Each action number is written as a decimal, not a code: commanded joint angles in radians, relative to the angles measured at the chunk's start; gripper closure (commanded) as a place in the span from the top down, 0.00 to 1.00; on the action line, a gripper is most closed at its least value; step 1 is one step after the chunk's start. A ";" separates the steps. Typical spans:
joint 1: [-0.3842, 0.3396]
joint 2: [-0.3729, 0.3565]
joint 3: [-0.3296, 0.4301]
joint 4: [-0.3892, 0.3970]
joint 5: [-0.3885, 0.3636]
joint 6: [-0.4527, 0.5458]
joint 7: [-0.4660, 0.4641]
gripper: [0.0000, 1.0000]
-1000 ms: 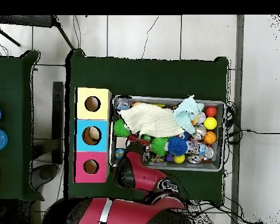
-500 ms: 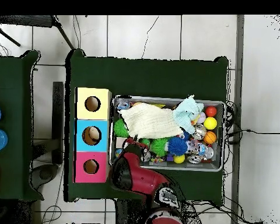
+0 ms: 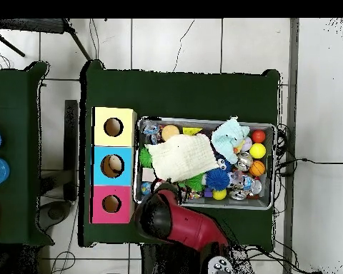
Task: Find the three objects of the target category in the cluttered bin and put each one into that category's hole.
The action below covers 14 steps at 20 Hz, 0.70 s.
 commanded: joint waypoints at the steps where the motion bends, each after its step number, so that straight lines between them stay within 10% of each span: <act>1: -0.048 -0.129 0.016 0.023 -0.056 0.122 0.076 0.00; 14: -0.227 -0.176 0.088 0.033 -0.192 0.135 0.006 0.00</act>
